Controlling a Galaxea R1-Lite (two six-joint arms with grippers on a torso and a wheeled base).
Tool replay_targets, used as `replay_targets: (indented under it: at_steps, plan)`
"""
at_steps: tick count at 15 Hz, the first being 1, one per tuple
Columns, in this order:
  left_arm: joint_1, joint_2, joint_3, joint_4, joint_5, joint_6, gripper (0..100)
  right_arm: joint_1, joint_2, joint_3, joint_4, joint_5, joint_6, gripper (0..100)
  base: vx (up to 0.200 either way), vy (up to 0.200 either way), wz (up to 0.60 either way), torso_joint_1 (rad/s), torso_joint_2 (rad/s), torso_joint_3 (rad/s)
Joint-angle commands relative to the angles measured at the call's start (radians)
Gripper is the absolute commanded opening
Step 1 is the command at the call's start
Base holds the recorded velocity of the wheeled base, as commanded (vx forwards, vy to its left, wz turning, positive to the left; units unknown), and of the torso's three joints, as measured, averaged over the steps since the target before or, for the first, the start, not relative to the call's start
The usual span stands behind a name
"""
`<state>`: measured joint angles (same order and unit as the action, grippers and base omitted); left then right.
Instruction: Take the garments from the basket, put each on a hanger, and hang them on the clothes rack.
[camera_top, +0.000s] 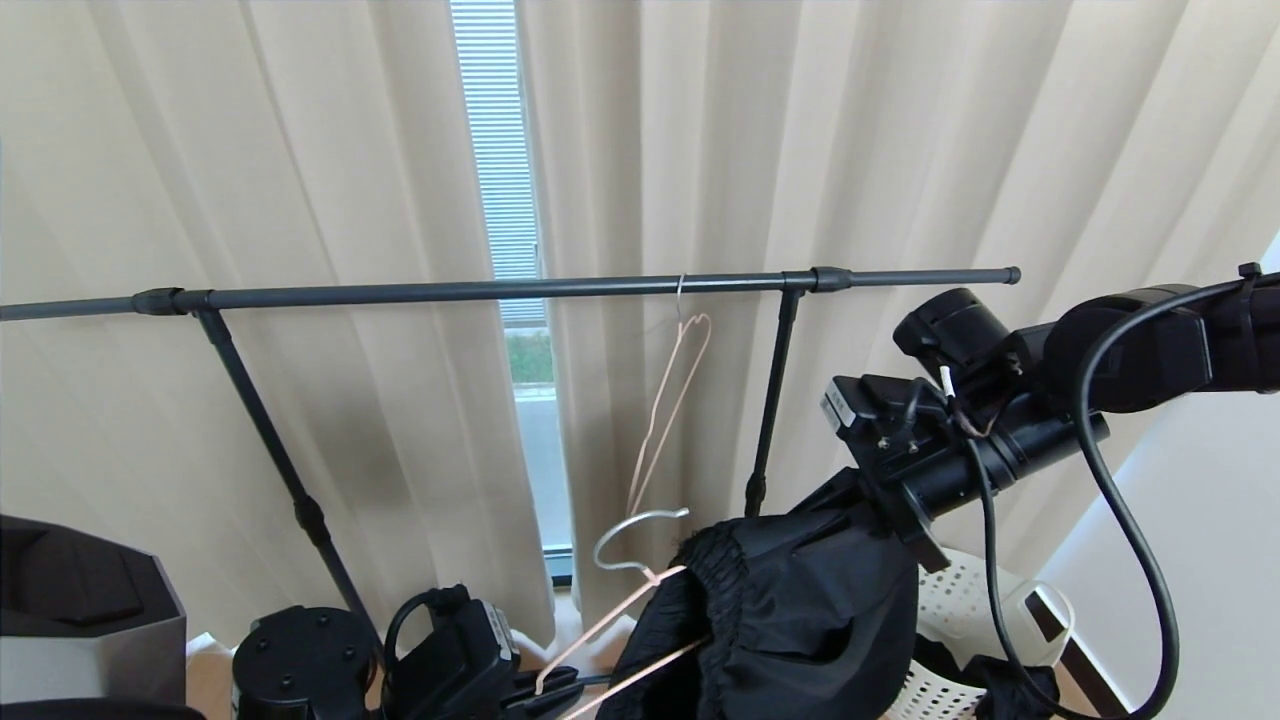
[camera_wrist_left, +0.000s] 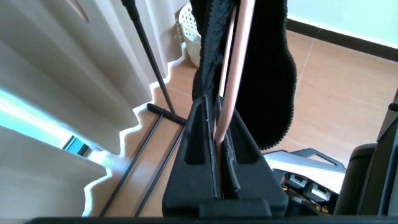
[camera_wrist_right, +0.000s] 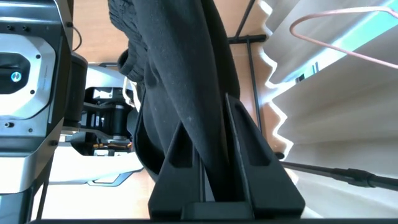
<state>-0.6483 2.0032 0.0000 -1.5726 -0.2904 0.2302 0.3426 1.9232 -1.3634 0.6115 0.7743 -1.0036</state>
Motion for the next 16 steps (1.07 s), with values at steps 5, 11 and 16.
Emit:
replay_targets:
  at_steps: [5,11,16]
  plan:
    - [0.004,0.003,0.000,0.002,0.001,-0.034,100,0.003,-0.041,0.024,0.001,0.000,-0.001,0,0.000,0.000,0.00,0.000,0.00,0.000]
    - [0.072,0.020,-0.057,0.002,0.008,-0.060,100,0.007,-0.102,0.076,0.001,-0.029,0.008,0,0.000,0.000,0.00,0.000,0.00,0.000]
    - [0.122,0.014,-0.101,0.002,0.007,-0.131,100,0.019,-0.148,0.109,0.001,-0.050,0.011,0,0.000,0.000,0.00,0.000,0.00,0.000]
